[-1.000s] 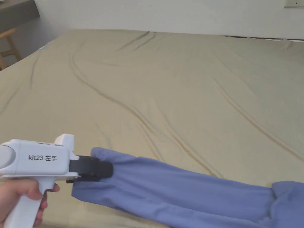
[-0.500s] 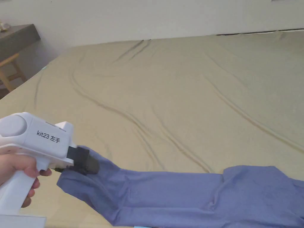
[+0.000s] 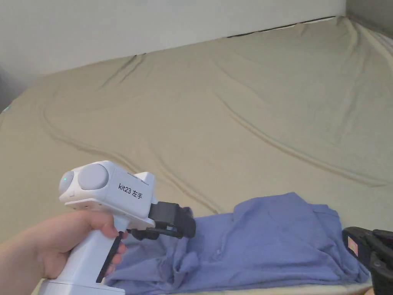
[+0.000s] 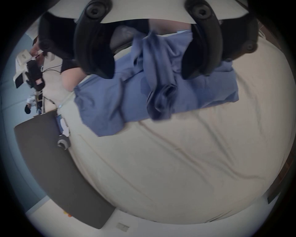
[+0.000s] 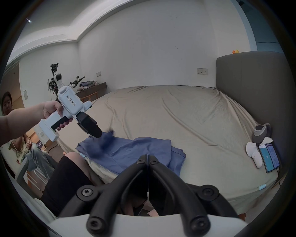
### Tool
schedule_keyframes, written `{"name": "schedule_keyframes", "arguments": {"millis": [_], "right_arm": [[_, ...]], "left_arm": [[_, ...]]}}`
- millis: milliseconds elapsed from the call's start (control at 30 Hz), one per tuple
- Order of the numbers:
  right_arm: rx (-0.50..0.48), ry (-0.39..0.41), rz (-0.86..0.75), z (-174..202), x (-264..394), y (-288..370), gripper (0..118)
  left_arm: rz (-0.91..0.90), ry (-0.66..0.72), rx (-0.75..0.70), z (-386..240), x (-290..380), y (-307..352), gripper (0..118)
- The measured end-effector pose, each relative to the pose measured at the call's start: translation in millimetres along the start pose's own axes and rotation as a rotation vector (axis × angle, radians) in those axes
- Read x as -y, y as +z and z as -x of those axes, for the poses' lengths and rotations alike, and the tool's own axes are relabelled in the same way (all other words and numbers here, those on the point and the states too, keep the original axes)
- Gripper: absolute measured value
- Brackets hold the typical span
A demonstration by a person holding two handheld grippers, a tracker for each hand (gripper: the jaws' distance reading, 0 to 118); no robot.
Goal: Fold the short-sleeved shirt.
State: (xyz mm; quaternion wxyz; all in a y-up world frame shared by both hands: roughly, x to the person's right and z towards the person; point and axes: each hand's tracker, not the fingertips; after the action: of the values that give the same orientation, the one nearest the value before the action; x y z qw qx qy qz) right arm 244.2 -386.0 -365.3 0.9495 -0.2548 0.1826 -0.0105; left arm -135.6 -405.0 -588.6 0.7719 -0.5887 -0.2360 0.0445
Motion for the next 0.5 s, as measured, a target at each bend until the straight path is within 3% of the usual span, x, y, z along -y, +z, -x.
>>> {"name": "schedule_keyframes", "arguments": {"millis": [100,133,167,200,233,300,500], "right_arm": [[-0.012,-0.017,0.006,-3,3,-3,0],[-0.016,-0.017,0.01,-3,4,-5,0],[-0.02,-0.015,0.016,-2,4,-6,0],[-0.025,-0.013,0.019,-1,5,-8,0],[-0.034,-0.01,0.023,0,5,-9,0],[-0.046,-0.005,0.03,2,6,-11,0],[-0.034,-0.005,0.041,-4,12,-13,0]], "left_arm": [[-0.093,0.012,0.024,1,-1,28,87],[-0.127,0.036,-0.001,-1,4,39,82],[-0.154,0.056,-0.056,1,7,43,67],[-0.184,0.065,-0.144,2,11,44,31],[-0.19,0.054,-0.227,3,15,37,5],[-0.134,0.033,-0.336,4,24,15,3],[-0.035,0.09,-0.229,1,32,-59,1]]}}
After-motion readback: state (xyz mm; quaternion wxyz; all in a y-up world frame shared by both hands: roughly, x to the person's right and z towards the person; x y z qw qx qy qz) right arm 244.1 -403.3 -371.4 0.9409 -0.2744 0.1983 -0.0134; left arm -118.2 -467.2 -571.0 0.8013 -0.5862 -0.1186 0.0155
